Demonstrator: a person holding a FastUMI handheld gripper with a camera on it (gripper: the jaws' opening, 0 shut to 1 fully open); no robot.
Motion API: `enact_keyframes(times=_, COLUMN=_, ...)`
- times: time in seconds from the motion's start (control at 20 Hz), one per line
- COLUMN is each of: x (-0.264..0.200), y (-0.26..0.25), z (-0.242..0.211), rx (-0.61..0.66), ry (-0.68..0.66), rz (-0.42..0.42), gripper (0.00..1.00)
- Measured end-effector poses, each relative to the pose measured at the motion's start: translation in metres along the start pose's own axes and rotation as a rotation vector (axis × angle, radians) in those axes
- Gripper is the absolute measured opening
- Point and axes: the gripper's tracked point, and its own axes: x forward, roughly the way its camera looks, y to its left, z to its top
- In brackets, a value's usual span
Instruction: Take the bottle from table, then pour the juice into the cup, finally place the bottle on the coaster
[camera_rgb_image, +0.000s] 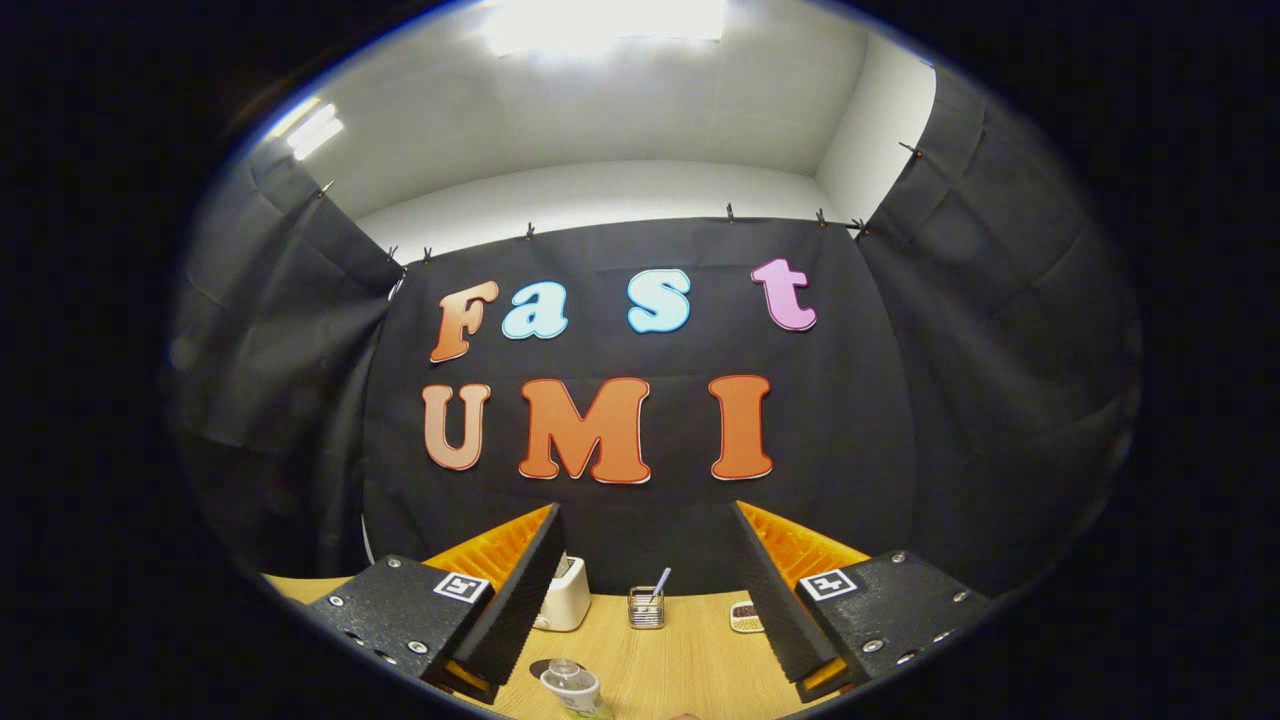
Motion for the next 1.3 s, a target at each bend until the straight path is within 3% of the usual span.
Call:
enact_keyframes(times=0.5, x=-0.012, y=0.045, z=-0.065, rx=-0.104, ry=0.024, rz=0.087, gripper=0.97)
enact_keyframes(times=0.8, x=-0.02, y=0.068, z=-0.136, rx=-0.056, ry=0.15, rz=0.17, gripper=0.97)
enact_keyframes(times=1.3, x=-0.031, y=0.063, z=-0.256, rx=0.004, ry=0.34, rz=0.129, gripper=0.97)
